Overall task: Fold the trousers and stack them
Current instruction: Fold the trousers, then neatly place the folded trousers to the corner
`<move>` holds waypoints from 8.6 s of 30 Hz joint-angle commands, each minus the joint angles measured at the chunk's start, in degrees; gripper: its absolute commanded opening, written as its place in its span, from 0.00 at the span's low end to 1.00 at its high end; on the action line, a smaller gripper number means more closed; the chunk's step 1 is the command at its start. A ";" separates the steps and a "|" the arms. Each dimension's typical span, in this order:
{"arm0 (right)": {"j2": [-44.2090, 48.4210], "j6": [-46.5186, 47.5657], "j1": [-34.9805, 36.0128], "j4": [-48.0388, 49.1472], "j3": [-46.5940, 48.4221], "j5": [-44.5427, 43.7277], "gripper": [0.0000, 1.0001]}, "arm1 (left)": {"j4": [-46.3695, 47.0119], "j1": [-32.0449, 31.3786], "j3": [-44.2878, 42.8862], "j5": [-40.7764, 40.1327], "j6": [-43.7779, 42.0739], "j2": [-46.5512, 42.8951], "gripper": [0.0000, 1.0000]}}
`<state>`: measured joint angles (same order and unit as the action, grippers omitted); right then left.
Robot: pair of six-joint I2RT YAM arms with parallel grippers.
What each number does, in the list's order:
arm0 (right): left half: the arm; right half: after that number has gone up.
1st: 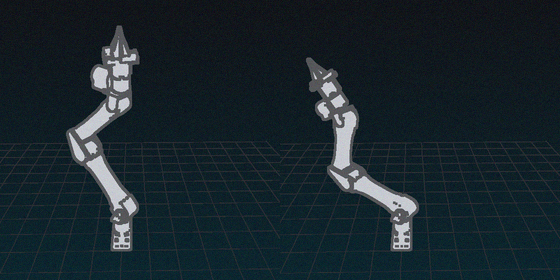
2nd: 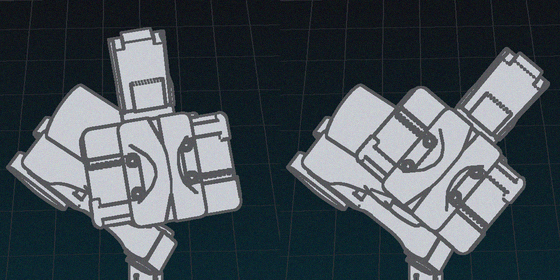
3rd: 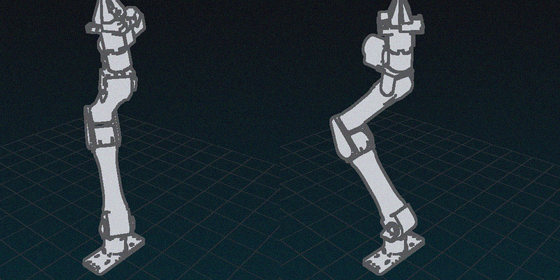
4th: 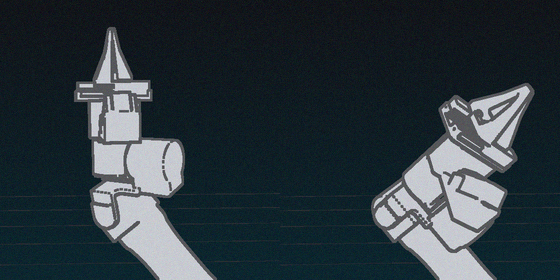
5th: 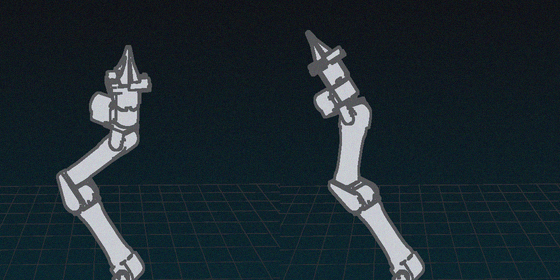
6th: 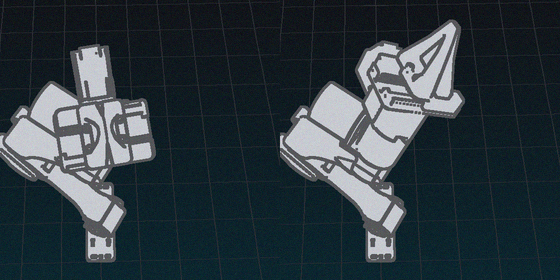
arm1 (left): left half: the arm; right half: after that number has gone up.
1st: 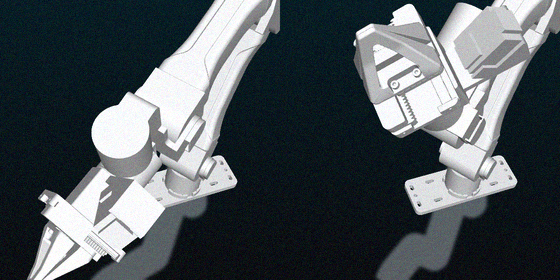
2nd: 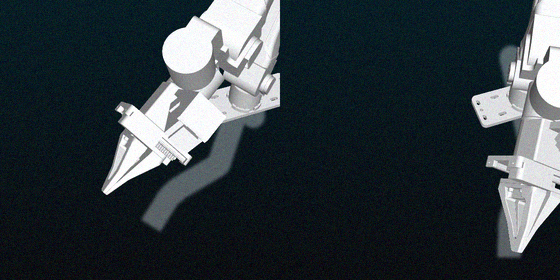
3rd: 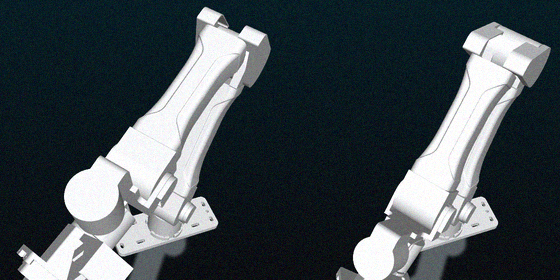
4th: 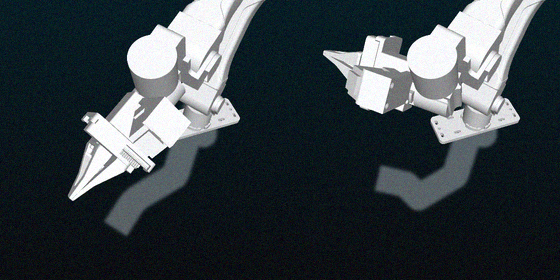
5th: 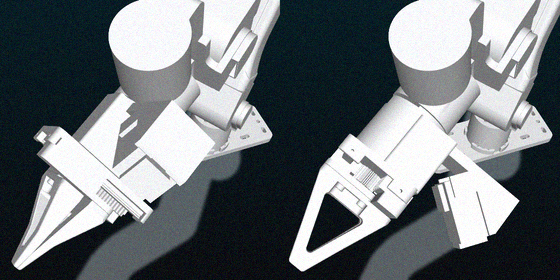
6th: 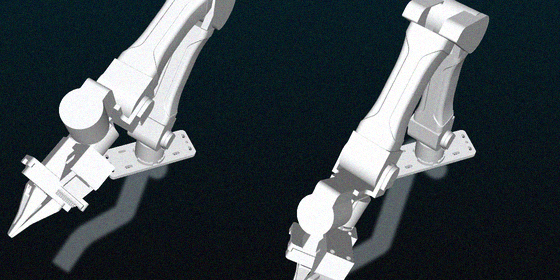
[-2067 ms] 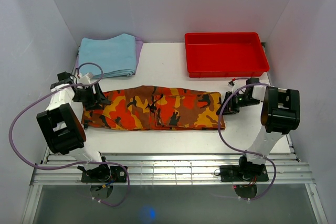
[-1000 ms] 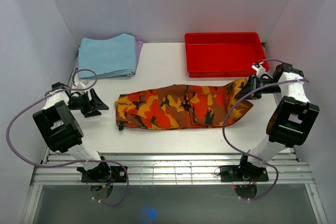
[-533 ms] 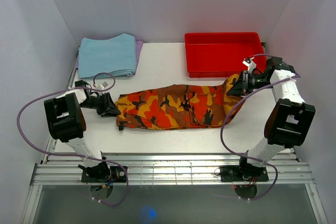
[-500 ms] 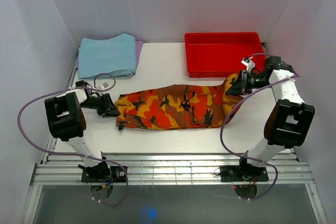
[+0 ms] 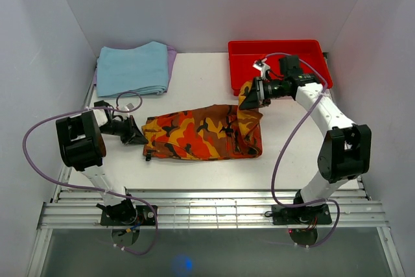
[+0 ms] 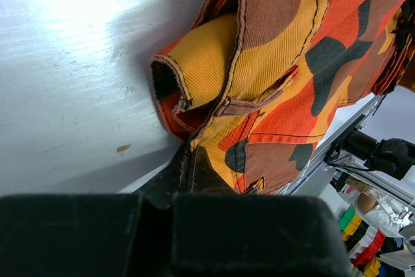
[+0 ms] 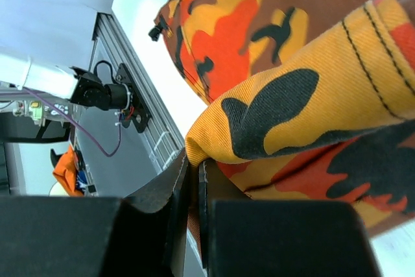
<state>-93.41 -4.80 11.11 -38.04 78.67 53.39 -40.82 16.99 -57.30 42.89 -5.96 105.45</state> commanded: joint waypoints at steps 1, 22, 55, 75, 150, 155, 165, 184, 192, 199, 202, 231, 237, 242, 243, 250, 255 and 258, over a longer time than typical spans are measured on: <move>-1.16 -9.17 5.74 10.00 4.12 -0.20 0.08 | 2.41 -1.35 1.31 -3.08 -0.99 1.25 0.00; -20.05 -20.51 25.27 18.18 19.05 -7.94 0.08 | 3.20 -1.88 1.84 -2.55 0.33 1.95 0.00; -37.28 -33.43 35.64 30.92 33.73 -6.01 0.08 | 3.90 -1.61 2.80 -1.76 2.26 1.95 0.00; -41.77 -40.73 38.63 36.46 37.43 -5.66 0.08 | 3.82 -1.61 3.77 -3.34 2.79 0.28 0.00; -27.18 3.22 18.16 7.19 28.71 -2.15 0.95 | -10.07 6.04 -11.95 10.79 -13.74 -7.62 0.64; -32.26 0.85 16.57 9.12 32.24 -0.22 1.00 | -3.59 0.51 -13.02 11.78 -4.08 -8.68 0.65; -47.47 1.10 16.48 12.64 39.36 -4.76 0.84 | 10.67 -0.82 -16.78 8.18 10.35 10.11 0.60; -25.70 15.68 16.82 4.57 28.60 -9.00 0.80 | -3.91 -0.30 -21.12 7.55 -4.85 -3.39 0.65; -16.72 24.67 23.95 2.80 3.71 -12.16 0.71 | -2.51 -0.21 -4.07 6.15 -0.03 -22.02 0.98; -25.32 22.38 24.92 2.45 5.33 -21.29 0.68 | -5.24 3.13 2.17 6.65 3.92 -24.06 0.98; -25.08 20.80 24.57 2.45 10.51 -23.59 0.75 | -3.91 5.41 4.64 5.01 7.52 -24.94 0.98; -5.90 -9.96 15.17 22.56 -13.20 -19.92 0.92 | 10.02 11.67 26.00 2.54 39.08 -26.44 0.98; -11.79 -19.08 14.55 28.62 -13.90 -15.51 0.90 | 18.92 7.35 29.79 -1.83 44.63 -24.94 0.96; -15.05 -28.85 14.81 34.96 -16.35 -12.34 0.90 | 22.62 7.26 29.79 -5.71 46.91 -23.54 0.89; -15.23 -30.26 14.90 35.75 -17.58 -12.78 0.90 | 23.23 7.26 29.70 -7.54 47.00 -23.36 0.85; -16.19 -39.06 15.69 43.05 -21.46 -15.59 0.90 | 27.02 7.26 29.88 -11.34 49.55 -21.52 0.63; -16.98 -38.10 16.13 43.40 -21.11 -15.95 0.90 | 30.18 7.26 29.00 -13.54 49.73 -19.85 0.54; -17.07 -35.65 16.04 42.97 -20.58 -16.38 0.90 | 31.85 7.26 28.21 -13.63 49.81 -18.36 0.47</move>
<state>-109.14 -42.24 26.81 4.73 58.28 39.29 -14.02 24.18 -28.84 40.64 45.41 84.75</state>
